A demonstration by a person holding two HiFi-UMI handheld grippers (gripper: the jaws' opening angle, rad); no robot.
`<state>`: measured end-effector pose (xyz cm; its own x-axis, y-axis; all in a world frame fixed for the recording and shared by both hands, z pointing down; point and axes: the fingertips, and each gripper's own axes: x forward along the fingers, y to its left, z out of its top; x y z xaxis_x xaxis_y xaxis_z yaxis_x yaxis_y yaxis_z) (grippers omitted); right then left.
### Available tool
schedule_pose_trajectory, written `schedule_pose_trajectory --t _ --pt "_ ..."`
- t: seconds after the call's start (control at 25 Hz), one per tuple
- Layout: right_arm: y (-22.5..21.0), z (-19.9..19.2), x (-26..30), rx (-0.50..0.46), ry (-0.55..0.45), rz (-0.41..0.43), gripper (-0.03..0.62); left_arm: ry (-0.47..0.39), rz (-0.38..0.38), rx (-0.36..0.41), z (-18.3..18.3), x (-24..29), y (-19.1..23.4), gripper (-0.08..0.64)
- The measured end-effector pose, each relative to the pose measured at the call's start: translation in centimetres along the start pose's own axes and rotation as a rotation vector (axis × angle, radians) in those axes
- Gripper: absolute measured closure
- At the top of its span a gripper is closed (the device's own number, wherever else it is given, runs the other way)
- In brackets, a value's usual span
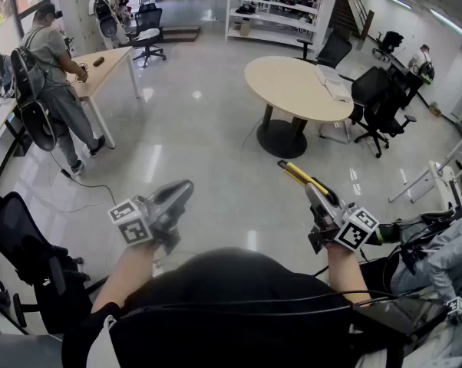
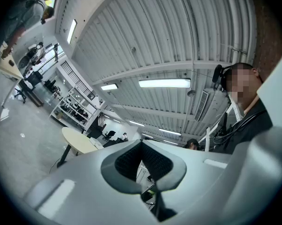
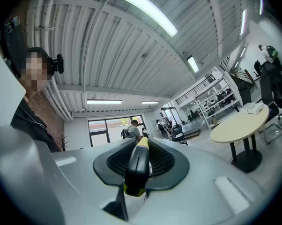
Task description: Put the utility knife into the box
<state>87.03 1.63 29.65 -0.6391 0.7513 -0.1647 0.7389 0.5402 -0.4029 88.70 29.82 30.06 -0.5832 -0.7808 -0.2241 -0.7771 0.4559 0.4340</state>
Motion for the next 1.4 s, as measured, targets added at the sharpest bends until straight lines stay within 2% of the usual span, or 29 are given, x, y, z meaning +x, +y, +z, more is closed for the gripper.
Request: schedule_pose_trajectory --t 0.2,0.76,1.24,1.4 --pt "-0.4 0.4 -0.3 -0.016 0.003 0.007 0.502 0.005 -0.004 -0.005 -0.5 1.0 -0.4 0.560" --pt "-4.5 2.2 -3.9 0.049 -0.013 0.025 0.499 0.002 -0.007 -0.015 -2.5 6.2 -2.3 0.560" --pt "-9.3 1.4 -6.9 0.119 0.007 0.067 0.499 0.043 0.049 -0.041 -6.3 10.4 -4.1 0.560" --pt "-10.2 -0.1 -6.6 0.178 0.021 0.087 0.499 0.053 0.082 -0.052 -7.1 10.1 -4.0 0.560"
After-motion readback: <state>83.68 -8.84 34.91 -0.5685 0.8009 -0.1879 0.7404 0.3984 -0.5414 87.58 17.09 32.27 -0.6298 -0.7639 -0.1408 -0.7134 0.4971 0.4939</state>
